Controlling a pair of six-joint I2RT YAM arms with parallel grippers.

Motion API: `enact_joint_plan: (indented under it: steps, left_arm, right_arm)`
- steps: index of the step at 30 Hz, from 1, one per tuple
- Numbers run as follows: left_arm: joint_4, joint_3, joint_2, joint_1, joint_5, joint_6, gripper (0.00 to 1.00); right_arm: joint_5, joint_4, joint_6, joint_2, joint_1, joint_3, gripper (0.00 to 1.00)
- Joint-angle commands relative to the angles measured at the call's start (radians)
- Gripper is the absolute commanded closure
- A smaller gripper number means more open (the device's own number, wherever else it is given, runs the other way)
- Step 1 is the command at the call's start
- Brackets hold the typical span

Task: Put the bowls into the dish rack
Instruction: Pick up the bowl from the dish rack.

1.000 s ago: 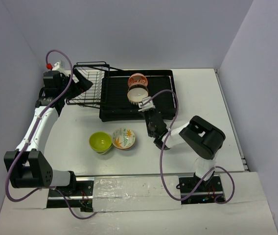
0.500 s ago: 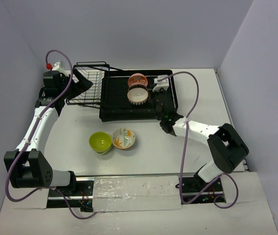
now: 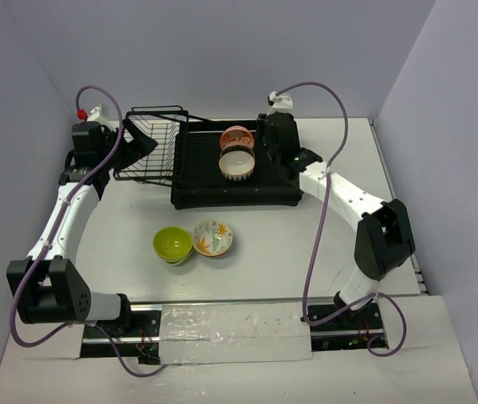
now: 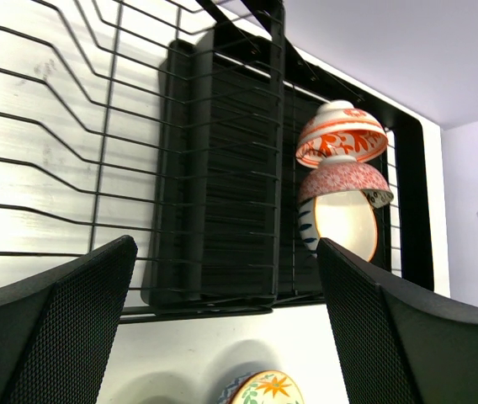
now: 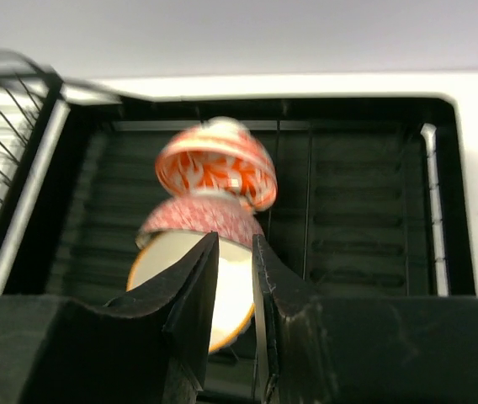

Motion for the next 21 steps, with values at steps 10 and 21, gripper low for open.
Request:
enact_joint_plan:
  steps: [10, 21]
  left_arm:
    - [0.043, 0.026, -0.028, 0.029, 0.027, -0.006, 0.07]
    - [0.044, 0.024, -0.024, 0.030, 0.032, -0.008, 0.07]
  right_arm:
    - [-0.171, -0.260, 0.095, 0.153, -0.033, 0.174, 0.67]
    - [-0.151, -0.312, 0.090, 0.243, -0.036, 0.222, 0.67]
